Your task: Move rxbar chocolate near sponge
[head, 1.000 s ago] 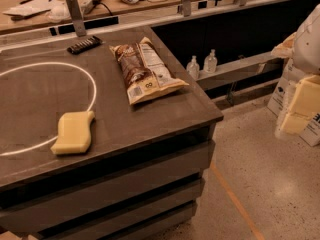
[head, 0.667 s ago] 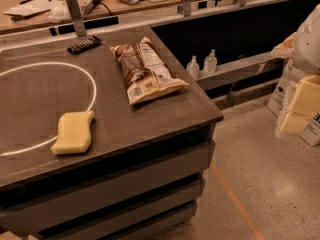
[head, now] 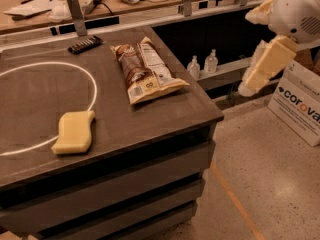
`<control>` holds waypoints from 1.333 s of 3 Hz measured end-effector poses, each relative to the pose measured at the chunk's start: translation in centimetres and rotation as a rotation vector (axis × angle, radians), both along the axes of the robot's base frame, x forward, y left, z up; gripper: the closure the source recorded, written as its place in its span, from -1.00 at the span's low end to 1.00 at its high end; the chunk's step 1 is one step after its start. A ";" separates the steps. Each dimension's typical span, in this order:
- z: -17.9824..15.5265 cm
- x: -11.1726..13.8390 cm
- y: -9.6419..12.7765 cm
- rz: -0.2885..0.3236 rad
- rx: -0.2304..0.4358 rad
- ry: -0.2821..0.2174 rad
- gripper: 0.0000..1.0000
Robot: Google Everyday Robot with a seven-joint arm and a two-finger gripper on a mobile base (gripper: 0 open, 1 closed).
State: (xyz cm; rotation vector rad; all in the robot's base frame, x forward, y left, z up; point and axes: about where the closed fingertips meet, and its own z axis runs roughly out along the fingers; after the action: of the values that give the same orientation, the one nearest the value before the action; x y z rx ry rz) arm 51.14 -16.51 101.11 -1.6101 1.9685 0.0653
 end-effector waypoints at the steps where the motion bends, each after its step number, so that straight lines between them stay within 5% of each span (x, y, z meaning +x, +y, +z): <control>1: 1.6 5.0 4.4 0.017 0.163 -0.033 -1.00; 3: 2.0 11.5 12.4 -0.011 0.445 -0.027 -1.00; 4: 2.2 15.0 16.5 0.005 0.489 -0.041 -1.00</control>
Offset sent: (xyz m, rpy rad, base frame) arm 0.1280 0.1263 0.0317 0.4636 -0.0018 -0.0451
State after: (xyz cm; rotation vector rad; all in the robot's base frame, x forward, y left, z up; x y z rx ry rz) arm 66.09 -0.01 103.35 -1.2821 1.7427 0.4734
